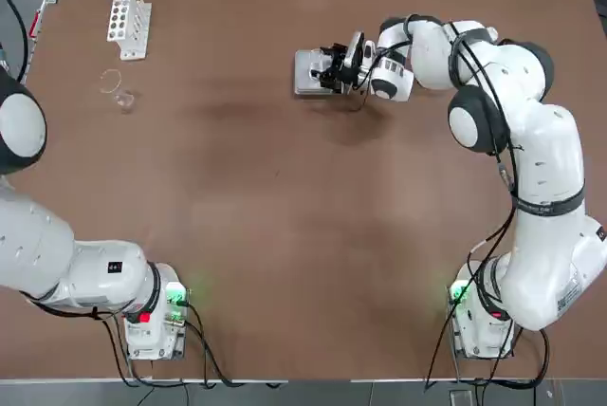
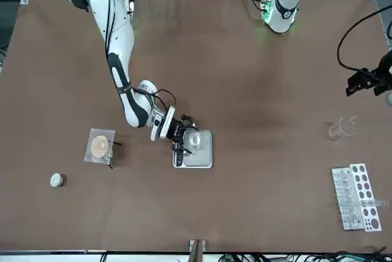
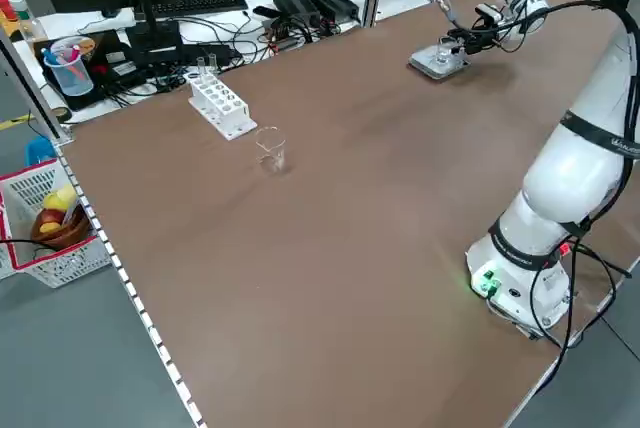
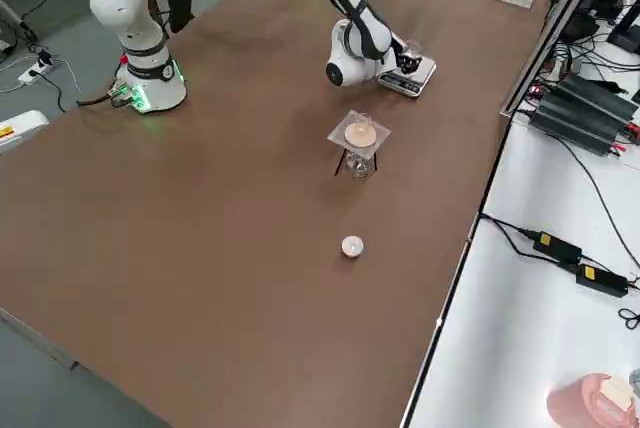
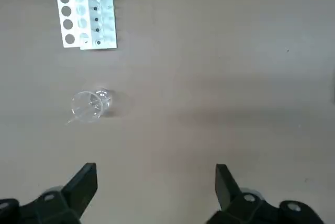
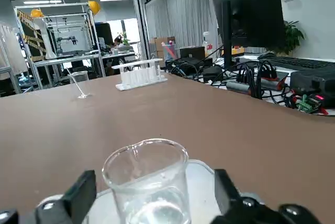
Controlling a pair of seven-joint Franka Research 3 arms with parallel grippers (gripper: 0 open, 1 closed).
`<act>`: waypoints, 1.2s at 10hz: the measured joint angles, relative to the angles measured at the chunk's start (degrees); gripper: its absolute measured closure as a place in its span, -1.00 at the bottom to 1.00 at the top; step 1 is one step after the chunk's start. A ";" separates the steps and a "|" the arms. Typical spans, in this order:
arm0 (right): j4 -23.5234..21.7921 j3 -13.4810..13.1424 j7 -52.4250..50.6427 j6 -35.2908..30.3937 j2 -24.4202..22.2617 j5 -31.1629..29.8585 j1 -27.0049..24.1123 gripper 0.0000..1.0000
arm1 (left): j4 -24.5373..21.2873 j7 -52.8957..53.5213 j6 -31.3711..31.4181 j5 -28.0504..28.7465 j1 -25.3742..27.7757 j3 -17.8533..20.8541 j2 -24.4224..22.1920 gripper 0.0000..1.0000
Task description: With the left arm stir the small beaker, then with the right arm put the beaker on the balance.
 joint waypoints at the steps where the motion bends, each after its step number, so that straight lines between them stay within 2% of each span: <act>1: 0.00 -0.04 0.06 0.03 0.00 0.01 -0.01 -0.99 | 0.00 0.00 0.02 0.00 0.02 0.00 0.01 -0.99; 7: -2.15 -0.35 0.66 0.06 -0.45 0.01 -0.83 -1.00 | 0.00 0.00 0.03 0.00 0.07 0.01 0.02 -0.99; 12: -7.68 -0.41 0.76 0.01 -5.33 -1.06 -2.48 -0.99 | 0.01 0.00 0.03 0.00 0.08 0.01 0.02 -0.99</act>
